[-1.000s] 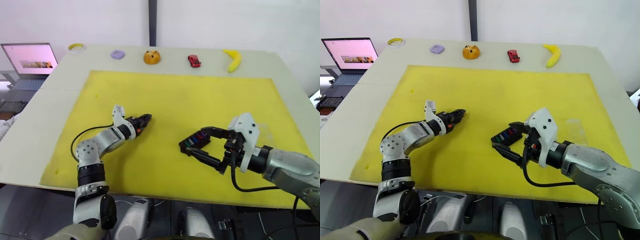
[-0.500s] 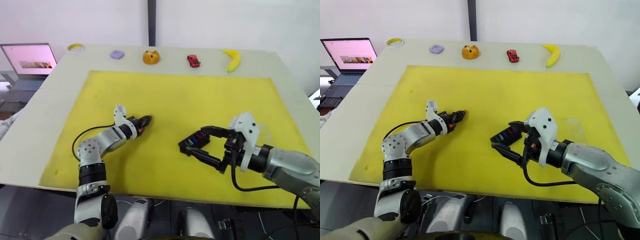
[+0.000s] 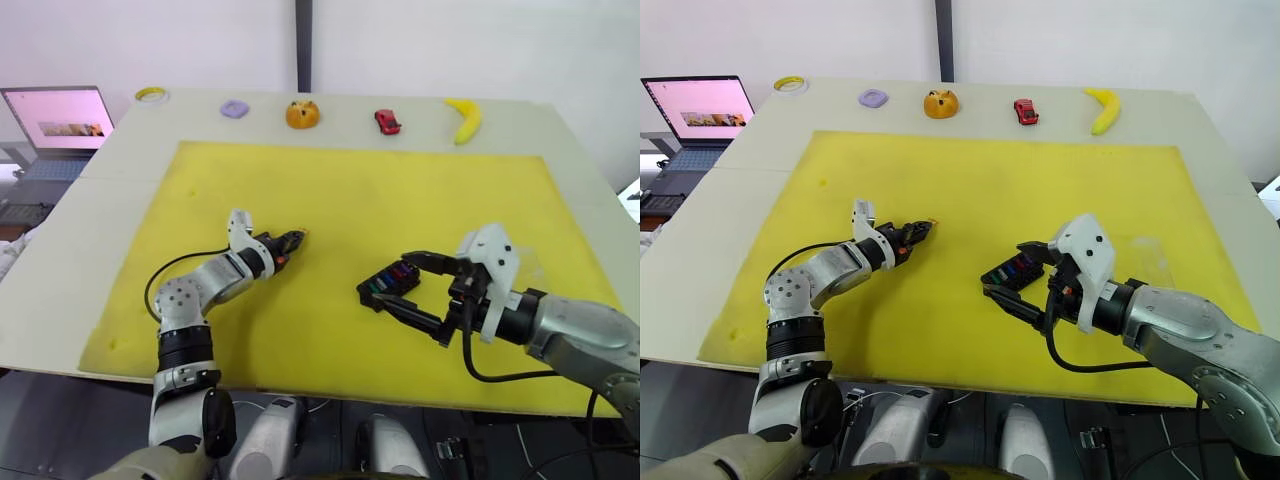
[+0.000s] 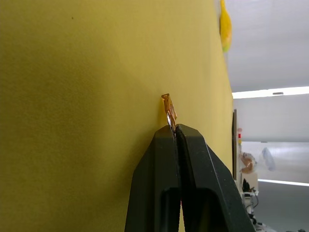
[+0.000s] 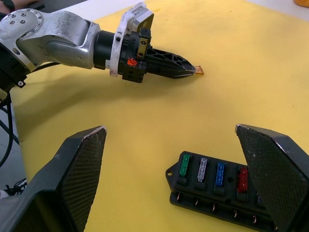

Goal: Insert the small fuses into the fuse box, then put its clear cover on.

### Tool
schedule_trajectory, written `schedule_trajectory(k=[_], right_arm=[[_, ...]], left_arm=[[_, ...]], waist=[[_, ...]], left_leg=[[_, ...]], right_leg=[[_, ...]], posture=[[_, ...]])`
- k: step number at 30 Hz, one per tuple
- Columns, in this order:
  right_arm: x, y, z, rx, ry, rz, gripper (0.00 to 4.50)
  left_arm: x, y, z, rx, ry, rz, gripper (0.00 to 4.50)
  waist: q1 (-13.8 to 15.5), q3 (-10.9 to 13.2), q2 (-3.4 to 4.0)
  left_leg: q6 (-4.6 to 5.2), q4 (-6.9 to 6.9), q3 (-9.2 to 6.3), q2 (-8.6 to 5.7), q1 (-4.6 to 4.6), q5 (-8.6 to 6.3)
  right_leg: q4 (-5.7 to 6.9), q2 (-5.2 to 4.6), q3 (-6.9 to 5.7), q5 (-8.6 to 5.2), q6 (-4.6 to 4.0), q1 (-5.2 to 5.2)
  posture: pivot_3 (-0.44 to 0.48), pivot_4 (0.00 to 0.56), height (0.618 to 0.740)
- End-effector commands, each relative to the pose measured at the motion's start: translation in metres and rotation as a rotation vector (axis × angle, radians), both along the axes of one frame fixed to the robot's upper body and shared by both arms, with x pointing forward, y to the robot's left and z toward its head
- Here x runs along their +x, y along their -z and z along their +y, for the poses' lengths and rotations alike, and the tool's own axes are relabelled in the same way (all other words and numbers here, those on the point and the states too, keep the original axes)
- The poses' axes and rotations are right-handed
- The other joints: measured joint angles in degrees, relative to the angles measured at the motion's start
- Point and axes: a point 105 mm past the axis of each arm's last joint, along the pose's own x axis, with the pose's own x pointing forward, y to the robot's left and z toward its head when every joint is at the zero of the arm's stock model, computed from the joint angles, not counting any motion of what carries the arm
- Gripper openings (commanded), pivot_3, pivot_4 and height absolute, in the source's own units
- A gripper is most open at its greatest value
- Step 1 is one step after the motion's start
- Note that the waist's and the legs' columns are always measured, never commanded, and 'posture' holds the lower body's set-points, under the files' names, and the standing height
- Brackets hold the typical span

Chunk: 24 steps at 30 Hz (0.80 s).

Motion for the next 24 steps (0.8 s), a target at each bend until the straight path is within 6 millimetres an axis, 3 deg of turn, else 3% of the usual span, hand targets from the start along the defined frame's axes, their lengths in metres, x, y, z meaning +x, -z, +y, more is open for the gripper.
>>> schedule_trajectory(k=[1, 9, 19, 24], right_arm=[[0.002, -0.014, -0.003, 0.013, 0.011, -0.066, 4.50], [0.011, -0.020, -0.007, 0.144, 0.065, -0.021, 4.50], [0.015, -0.017, -0.003, 0.159, 0.076, -0.017, 4.50], [0.015, -0.016, -0.003, 0.159, 0.079, -0.019, 4.50]], left_arm=[[-0.005, 0.005, -0.003, -0.009, 0.022, 0.006, 0.14], [-0.013, -0.029, 0.000, -0.045, 0.095, -0.149, 0.14], [-0.015, -0.018, 0.010, 0.031, 0.099, -0.107, 0.14], [-0.010, -0.011, 0.029, 0.068, 0.053, -0.053, 0.14]], waist=[[-0.04, 0.00, 0.00], [-0.15, 0.04, -0.06], [-0.28, 0.06, -0.09], [-0.99, 0.06, -0.09]], left_leg=[[0.00, 0.00, 0.00, 0.00, 0.00, 0.00], [0.12, 0.00, 0.00, 0.02, -0.41, 0.08], [0.15, 0.03, 0.00, 0.04, -0.66, 0.13], [0.15, 0.01, 0.00, 0.05, -0.65, 0.13]], right_leg=[[0.00, 0.00, 0.00, -0.01, -0.01, 0.00], [0.01, 0.02, 0.00, 0.03, 0.03, -0.42], [0.07, 0.05, 0.01, 0.05, 0.06, -0.63], [0.08, 0.06, 0.00, 0.05, 0.07, -0.64]], posture=[[0.000, 0.150, 0.735], [0.000, 0.150, 0.735], [0.000, 0.150, 0.735], [0.000, 0.150, 0.735]])
